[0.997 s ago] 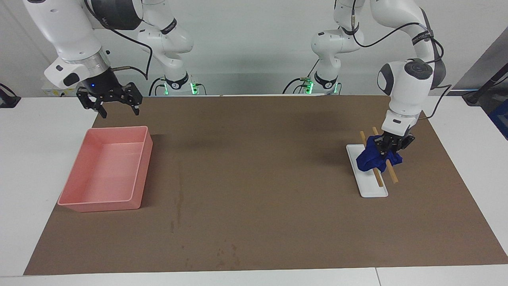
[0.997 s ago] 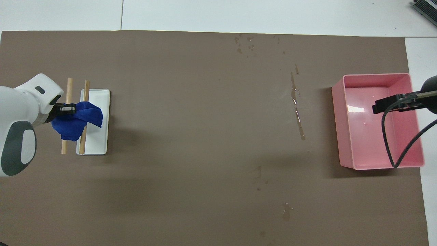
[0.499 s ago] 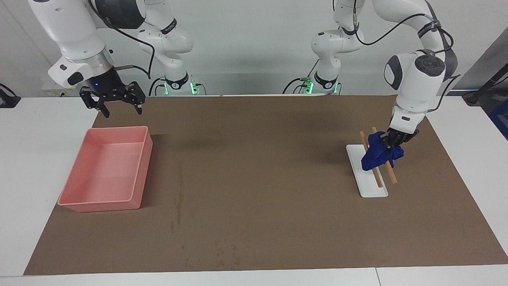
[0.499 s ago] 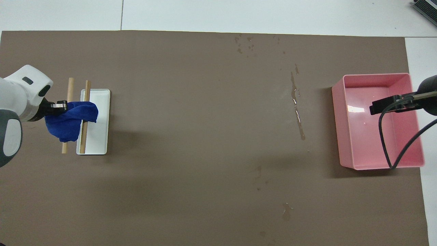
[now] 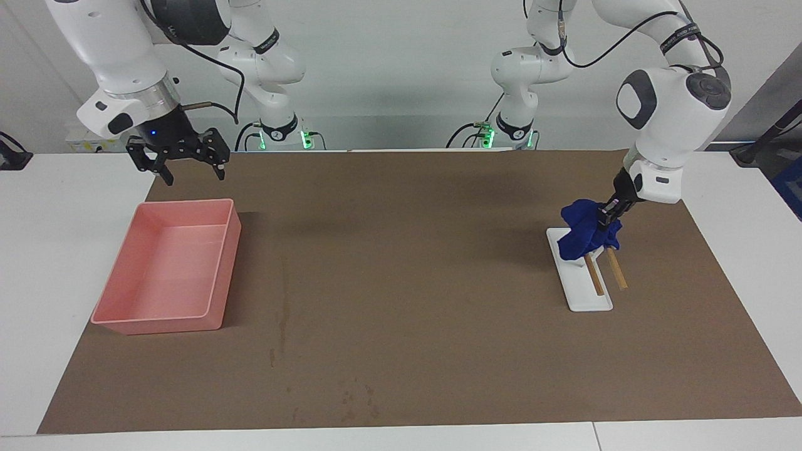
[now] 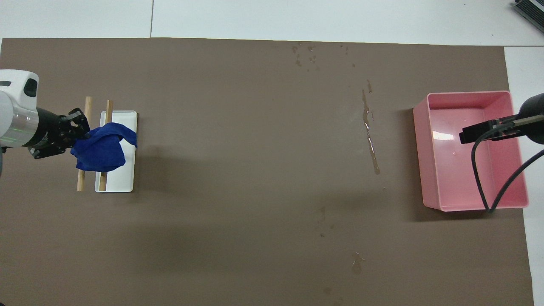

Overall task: Wipe water with towel using both arms
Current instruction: 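Lift the cloth with the left gripper while the right gripper approaches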

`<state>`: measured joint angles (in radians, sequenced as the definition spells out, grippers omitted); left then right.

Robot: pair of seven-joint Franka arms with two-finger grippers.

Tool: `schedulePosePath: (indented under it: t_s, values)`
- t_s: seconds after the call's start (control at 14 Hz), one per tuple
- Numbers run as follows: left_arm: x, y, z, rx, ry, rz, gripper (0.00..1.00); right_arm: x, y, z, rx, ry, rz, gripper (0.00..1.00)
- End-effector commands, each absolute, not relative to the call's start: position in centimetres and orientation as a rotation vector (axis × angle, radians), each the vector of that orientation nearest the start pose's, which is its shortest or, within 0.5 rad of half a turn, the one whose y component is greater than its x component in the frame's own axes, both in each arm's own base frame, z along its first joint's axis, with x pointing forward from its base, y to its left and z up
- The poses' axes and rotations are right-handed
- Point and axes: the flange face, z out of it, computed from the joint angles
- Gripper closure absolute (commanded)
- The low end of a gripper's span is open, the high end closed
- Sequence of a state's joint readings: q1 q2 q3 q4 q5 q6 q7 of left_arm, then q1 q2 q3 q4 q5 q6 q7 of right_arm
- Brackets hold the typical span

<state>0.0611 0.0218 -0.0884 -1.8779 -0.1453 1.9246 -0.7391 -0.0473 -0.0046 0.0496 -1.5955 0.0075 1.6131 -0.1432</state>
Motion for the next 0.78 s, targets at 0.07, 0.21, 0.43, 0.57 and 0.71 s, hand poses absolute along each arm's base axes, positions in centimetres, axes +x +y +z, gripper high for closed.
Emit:
schedulePosePath:
  t_s: [0.07, 0.21, 0.43, 0.57, 0.71]
  values:
    - [56.2, -6.2, 51.5, -2.824, -1.913, 0.298, 1.00, 54.9, 0.3, 62.1, -3.123, -0.283, -0.032, 0.00]
    - [56.0, -7.5, 52.4, -2.642, -2.287, 0.539, 1.00, 55.0, 0.8, 62.1, -3.088, -0.388, -0.044, 0.00]
    - [55.7, -11.1, 53.8, -2.500, -2.493, 0.732, 1.00, 54.6, 5.6, 62.1, -3.047, -0.579, -0.042, 0.00]
    - [55.1, -14.8, 54.4, -2.499, -2.509, 0.772, 1.00, 53.8, 10.1, 62.1, -3.025, -0.683, -0.055, 0.00]
    - [54.7, -17.7, 55.0, -2.461, -2.576, 0.804, 1.00, 52.7, 13.2, 61.0, -3.012, -0.739, -0.119, 0.00]
